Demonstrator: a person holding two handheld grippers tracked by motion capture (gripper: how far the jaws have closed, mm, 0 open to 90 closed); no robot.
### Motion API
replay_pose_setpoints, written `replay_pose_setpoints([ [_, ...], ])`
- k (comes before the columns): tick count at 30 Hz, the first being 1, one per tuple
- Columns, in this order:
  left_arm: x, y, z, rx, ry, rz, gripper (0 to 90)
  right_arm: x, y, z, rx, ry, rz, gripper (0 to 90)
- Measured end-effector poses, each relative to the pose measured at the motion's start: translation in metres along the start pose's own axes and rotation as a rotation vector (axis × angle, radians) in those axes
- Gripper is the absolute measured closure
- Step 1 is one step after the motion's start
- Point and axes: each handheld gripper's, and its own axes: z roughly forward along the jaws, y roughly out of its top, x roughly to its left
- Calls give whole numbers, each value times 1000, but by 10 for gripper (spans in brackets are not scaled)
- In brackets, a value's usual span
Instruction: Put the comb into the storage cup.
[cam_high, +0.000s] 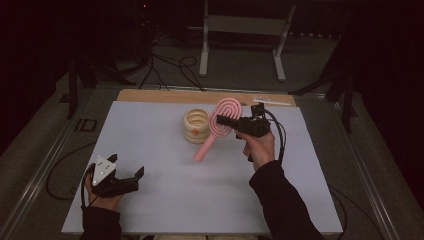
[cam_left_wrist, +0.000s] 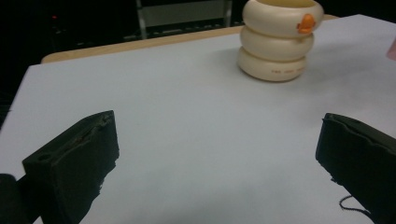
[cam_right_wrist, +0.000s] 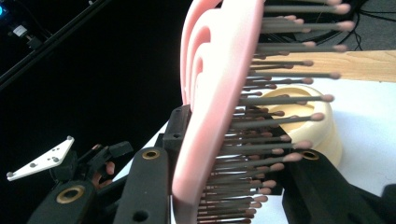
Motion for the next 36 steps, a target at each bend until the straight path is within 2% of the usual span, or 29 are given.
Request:
replay_pose_setpoints([
  [3, 1, 0, -1, -6, 1, -9, 3, 0, 2, 0, -2, -3, 0, 637],
  [11, 1, 0, -2, -6, 17, 7, 3, 2, 7, -1, -14, -5, -1, 637],
  [17, 1, 0, -2, -9, 19, 8, 3, -1, 12, -2, -22, -13, 6, 637],
  [21, 0, 0, -2, -8, 10, -1, 3, -2, 15, -2, -26, -18, 6, 637],
  [36, -3, -1, 0, -2, 10, 8, 3, -6, 30, -7, -45, -44, 3, 637],
])
